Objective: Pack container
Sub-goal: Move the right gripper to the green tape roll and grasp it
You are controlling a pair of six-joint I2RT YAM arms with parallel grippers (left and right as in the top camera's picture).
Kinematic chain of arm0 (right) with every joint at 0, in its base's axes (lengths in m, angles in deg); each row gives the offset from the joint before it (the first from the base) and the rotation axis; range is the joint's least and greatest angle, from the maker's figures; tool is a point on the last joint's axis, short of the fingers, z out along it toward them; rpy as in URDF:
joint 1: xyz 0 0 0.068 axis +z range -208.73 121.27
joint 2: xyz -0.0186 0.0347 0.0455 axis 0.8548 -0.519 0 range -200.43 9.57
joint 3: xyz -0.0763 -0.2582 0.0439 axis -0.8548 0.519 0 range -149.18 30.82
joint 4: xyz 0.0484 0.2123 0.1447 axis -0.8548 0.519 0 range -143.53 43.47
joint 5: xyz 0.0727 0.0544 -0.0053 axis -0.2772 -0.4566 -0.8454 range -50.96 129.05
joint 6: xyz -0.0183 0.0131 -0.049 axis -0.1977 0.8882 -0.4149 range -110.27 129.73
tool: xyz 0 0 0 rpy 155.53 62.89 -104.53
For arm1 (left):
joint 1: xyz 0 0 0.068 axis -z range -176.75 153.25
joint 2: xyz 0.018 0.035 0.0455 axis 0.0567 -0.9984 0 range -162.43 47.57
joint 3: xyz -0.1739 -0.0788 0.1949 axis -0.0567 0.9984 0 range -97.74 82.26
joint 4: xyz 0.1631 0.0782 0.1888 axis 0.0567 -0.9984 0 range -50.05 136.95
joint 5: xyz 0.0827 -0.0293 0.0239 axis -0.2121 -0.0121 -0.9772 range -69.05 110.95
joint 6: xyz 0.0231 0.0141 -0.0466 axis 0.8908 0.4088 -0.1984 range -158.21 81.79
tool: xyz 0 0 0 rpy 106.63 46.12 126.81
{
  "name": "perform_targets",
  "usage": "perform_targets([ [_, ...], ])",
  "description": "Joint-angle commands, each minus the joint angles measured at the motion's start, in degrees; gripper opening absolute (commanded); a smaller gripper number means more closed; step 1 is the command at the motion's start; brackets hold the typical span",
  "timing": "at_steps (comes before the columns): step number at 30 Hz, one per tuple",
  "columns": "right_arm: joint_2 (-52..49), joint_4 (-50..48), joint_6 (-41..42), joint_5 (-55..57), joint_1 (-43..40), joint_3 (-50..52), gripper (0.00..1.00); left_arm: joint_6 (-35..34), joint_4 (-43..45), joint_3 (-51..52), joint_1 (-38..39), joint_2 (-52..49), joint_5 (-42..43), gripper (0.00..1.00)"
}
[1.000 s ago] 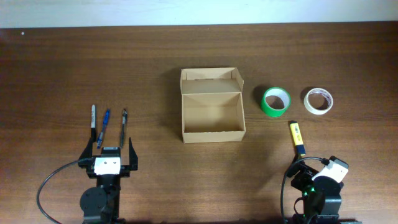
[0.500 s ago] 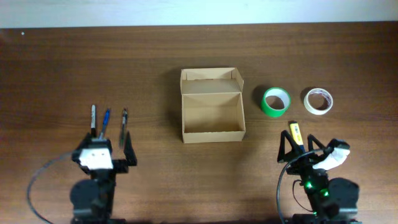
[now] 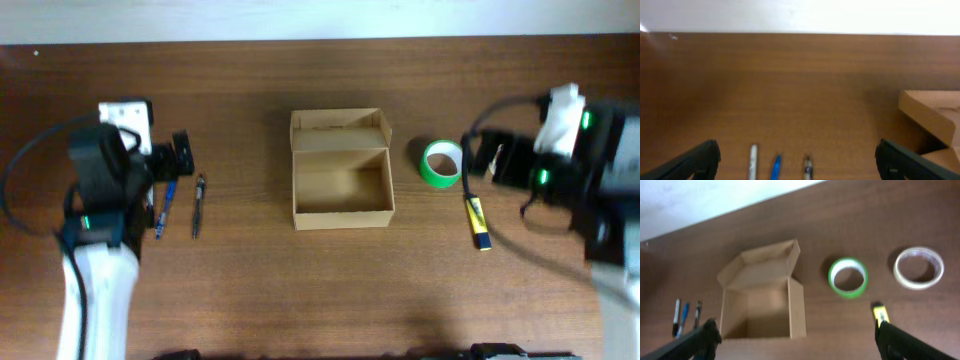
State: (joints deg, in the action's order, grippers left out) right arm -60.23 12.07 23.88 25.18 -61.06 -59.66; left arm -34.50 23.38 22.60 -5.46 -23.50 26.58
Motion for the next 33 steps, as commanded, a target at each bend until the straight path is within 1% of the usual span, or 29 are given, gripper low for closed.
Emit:
perform_targets([
  [1, -8.8, 2.5, -3.1, -0.2, -0.3, -10.1, 0.98, 1.1, -3.1, -6.4, -1.3, -8.3, 8.6, 0.99],
  [2, -11.0, 3.2, -3.2, 0.6, -0.3, -11.8, 0.84, 1.1, -4.0, -7.2, -1.3, -10.2, 8.6, 0.99],
  [3, -13.6, 4.3, -3.1, 1.9, -0.3, -13.7, 0.77, 1.0, -4.3, -7.5, -1.2, -11.8, 8.6, 0.99],
  [4, -16.2, 5.6, -1.9, 3.8, -0.4, -15.1, 0.75, 1.0, -4.4, -7.5, -1.2, -13.0, 8.6, 0.99],
  [7, -24.5, 7.6, -1.0, 9.1, -0.4, -17.2, 0.77, 1.1, -5.6, -7.5, -1.1, -17.0, 8.6, 0.99],
  [9, -29.2, 7.6, -1.0, 10.2, -0.4, -17.2, 0.8, 1.1, -5.7, -7.5, -1.1, -19.1, 8.5, 0.99],
  [13, -38.7, 7.3, -1.0, 12.5, -1.6, -17.2, 0.8, 1.1, -5.6, -7.5, -1.1, -22.3, 8.5, 1.0],
  [16, -44.5, 7.3, 0.1, 11.7, -3.0, -17.2, 0.78, 1.1, -5.6, -7.5, -1.1, -24.0, 8.5, 0.99],
  [22, -52.4, 7.0, 0.0, 12.1, -4.5, -17.2, 0.77, 1.1, -5.6, -7.5, -1.1, -25.2, 8.5, 0.99],
  [28, -57.9, 6.0, -0.4, 11.5, -4.3, -16.5, 0.73, 1.1, -5.6, -7.5, -1.1, -25.2, 8.5, 0.99],
  [30, -59.3, 5.4, -0.3, 11.1, -4.3, -15.7, 0.69, 1.1, -5.6, -7.5, -1.1, -25.2, 8.5, 0.99],
  [31, -59.8, 5.2, -0.3, 11.1, -4.3, -15.5, 0.68, 1.1, -5.6, -7.5, -1.1, -25.2, 8.5, 0.99],
  [33, -60.8, 5.1, -0.2, 11.1, -4.1, -15.4, 0.64, 1.1, -5.6, -7.5, -1.1, -25.2, 8.5, 0.99],
])
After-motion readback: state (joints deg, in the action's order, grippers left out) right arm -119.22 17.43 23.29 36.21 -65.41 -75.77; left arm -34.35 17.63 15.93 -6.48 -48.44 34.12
